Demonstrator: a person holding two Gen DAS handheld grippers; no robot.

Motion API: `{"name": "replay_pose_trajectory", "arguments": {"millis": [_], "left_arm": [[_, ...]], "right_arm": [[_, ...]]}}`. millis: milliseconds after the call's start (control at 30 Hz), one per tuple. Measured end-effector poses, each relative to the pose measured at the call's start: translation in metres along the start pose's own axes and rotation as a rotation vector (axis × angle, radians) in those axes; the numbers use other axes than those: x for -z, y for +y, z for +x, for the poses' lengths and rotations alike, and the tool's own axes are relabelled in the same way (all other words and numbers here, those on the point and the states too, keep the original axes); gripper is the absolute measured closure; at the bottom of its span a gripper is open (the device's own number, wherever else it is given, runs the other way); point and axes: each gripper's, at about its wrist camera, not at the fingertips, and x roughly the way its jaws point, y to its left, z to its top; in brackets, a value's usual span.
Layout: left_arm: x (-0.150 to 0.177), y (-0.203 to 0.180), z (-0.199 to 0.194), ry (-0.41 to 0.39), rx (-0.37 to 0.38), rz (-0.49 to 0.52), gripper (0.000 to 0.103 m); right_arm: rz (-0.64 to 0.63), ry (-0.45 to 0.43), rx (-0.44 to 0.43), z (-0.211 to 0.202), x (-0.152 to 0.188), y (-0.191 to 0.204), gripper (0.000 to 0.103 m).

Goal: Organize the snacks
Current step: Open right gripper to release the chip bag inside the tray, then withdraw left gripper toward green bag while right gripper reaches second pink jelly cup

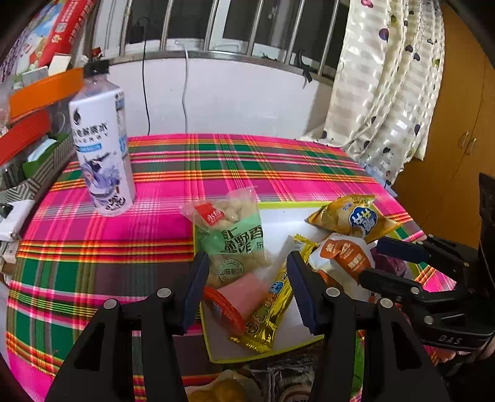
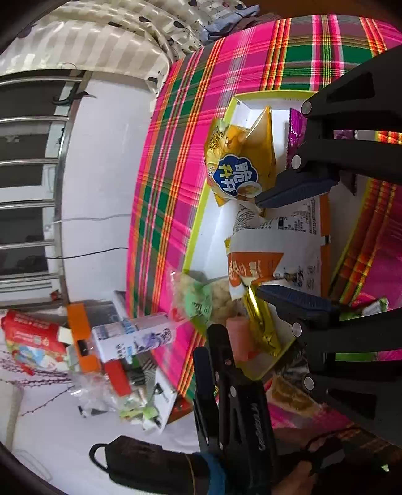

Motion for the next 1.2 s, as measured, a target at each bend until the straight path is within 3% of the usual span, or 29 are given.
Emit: {"name": "replay_pose_trajectory", "arguments": {"millis": [233, 800, 1200], "left_arm": [[0.009, 0.002, -0.018, -0.008, -0.009, -0.028, 0.05], [0.047, -0.035, -0.071, -0.004, -0.005, -0.006, 0.05], [0.065, -0.05, -0.093, -0.003, -0.007, -0.001, 0.05]], "right_arm": [[0.035, 0.034, 0.047, -0.006, 0.011, -0.009, 0.061], [0.096, 0.007, 0.039, -0.075, 0.049, 0.0, 0.057], [0.097, -0.012, 0.061, -0.101, 0.067, 0.007, 0.053]]}}
